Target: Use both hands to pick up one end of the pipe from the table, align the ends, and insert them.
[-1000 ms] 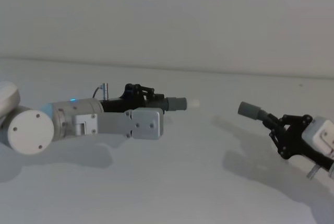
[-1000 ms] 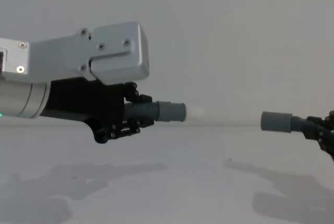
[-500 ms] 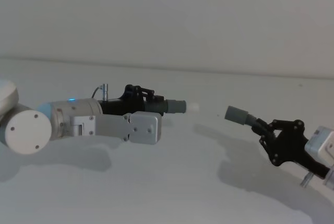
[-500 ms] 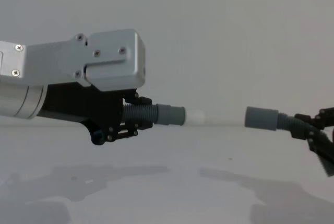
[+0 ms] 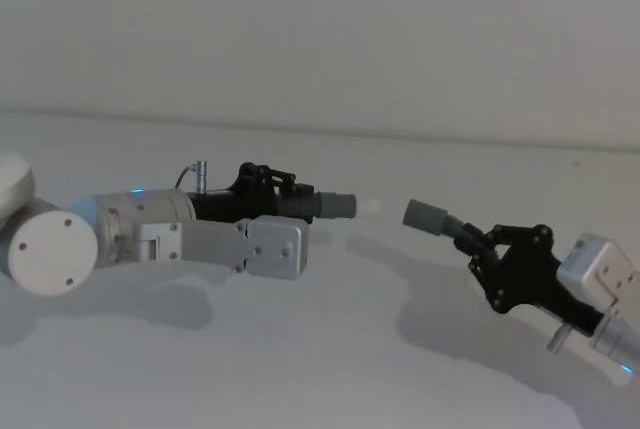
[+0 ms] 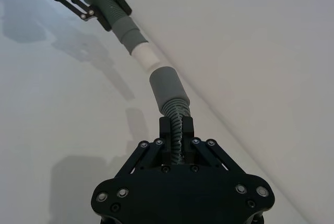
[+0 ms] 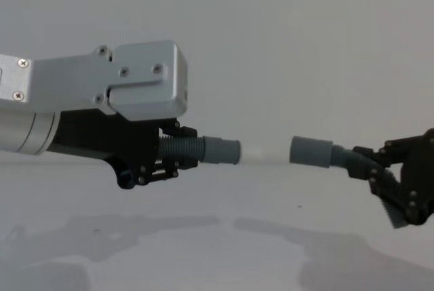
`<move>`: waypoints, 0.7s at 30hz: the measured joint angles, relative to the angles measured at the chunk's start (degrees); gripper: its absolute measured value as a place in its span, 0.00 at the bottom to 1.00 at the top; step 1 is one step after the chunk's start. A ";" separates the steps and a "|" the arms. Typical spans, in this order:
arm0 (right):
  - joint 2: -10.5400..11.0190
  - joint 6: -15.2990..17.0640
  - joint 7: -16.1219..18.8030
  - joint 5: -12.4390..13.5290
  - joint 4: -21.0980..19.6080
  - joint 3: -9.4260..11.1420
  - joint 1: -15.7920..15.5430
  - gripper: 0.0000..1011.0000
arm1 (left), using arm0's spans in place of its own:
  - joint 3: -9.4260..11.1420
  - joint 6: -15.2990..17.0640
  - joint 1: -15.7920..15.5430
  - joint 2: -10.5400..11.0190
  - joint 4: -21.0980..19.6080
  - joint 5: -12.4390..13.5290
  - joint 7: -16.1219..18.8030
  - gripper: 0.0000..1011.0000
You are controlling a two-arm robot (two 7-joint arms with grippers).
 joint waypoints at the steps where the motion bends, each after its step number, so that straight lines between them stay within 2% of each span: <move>1: -0.21 0.16 0.20 -0.14 0.18 -0.21 0.23 0.10 | 0.01 -0.03 -0.01 0.01 0.01 0.02 0.00 0.32; 21: -2.73 1.09 0.81 -1.98 2.03 -1.68 2.57 0.10 | 0.07 -0.21 -0.08 0.09 0.01 0.14 -0.07 0.32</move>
